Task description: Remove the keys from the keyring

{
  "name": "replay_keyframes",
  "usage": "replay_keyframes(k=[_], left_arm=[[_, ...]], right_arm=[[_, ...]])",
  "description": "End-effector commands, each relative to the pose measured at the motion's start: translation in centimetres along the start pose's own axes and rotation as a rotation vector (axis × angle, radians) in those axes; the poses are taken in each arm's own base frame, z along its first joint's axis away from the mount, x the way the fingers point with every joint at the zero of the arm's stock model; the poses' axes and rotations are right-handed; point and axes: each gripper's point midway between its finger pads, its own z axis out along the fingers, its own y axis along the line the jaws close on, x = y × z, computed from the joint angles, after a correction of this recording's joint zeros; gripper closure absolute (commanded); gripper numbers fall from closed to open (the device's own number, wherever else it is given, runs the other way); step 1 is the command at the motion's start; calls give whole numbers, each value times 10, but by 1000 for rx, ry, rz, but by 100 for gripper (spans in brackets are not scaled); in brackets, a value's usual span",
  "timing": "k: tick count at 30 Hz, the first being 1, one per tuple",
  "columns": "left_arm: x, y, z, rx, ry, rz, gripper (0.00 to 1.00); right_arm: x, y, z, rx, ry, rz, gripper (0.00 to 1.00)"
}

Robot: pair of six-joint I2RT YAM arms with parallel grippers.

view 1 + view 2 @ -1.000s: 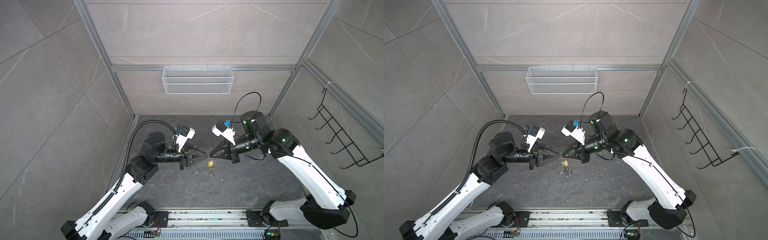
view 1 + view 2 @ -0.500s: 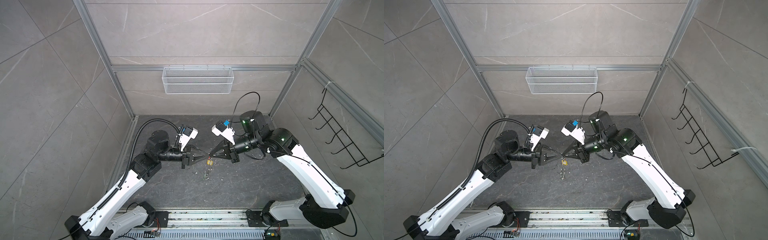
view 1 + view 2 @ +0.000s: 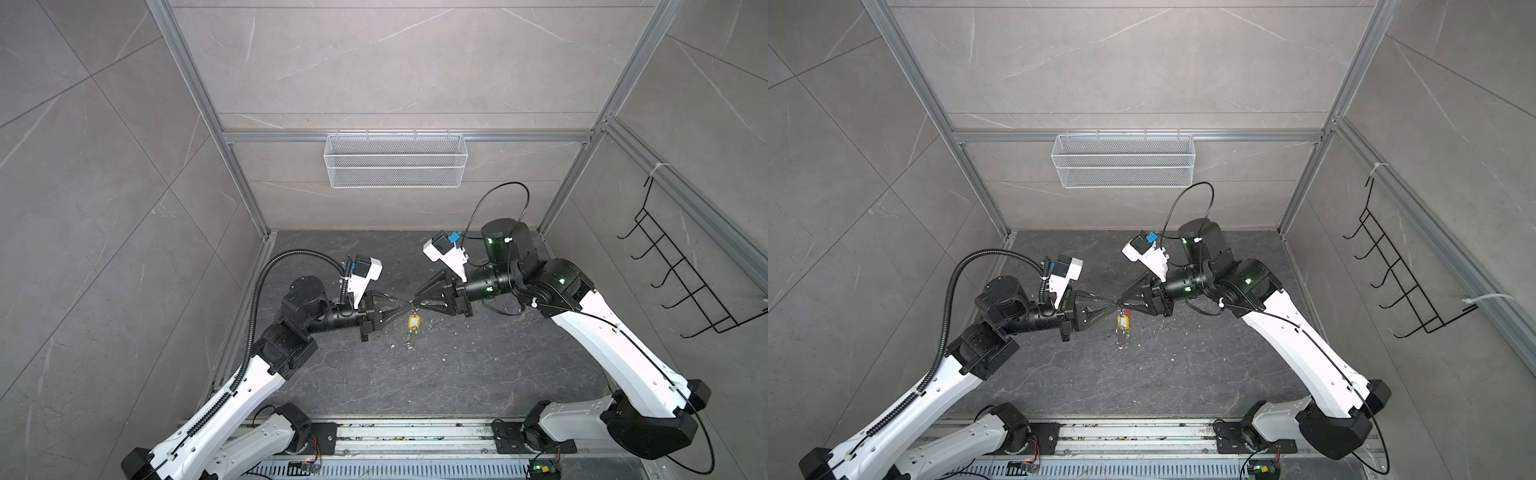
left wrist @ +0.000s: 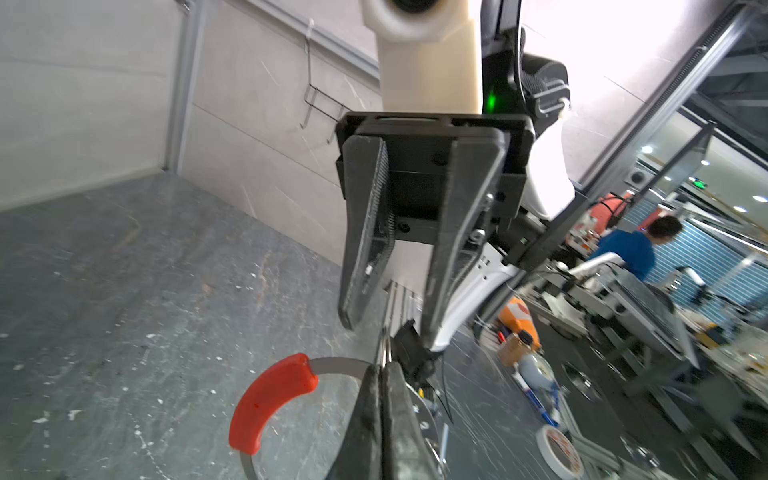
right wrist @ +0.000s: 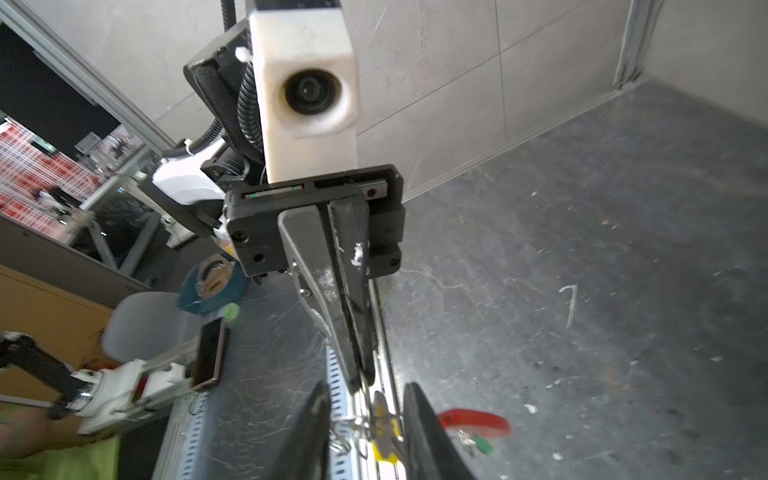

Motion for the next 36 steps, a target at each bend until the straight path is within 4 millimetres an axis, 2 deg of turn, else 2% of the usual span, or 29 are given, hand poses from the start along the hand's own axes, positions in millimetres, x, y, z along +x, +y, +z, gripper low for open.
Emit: replay_keyframes(k=[1, 7, 15, 20, 27, 30, 36], left_arm=[[-49, -12, -17, -45, -247, 149, 100], [-75, -21, -33, -26, -463, 242, 100], [-91, -26, -28, 47, -546, 272, 100], [-92, -29, -22, 86, -534, 264, 100], [-88, -29, -13, 112, -518, 249, 100], [-86, -29, -10, 118, -508, 242, 100], [-83, -31, -15, 99, -504, 256, 100]], right_arm=[[-32, 10, -14, 30, -161, -48, 56], [-40, 13, -21, 26, -277, -54, 54], [-34, 3, -12, 35, -283, -19, 57], [-27, -5, -2, 41, -263, 7, 59], [-27, -3, 15, 26, -256, 6, 61], [-28, -2, 16, 19, -260, 5, 61], [-16, -3, 8, 62, -263, -8, 60]])
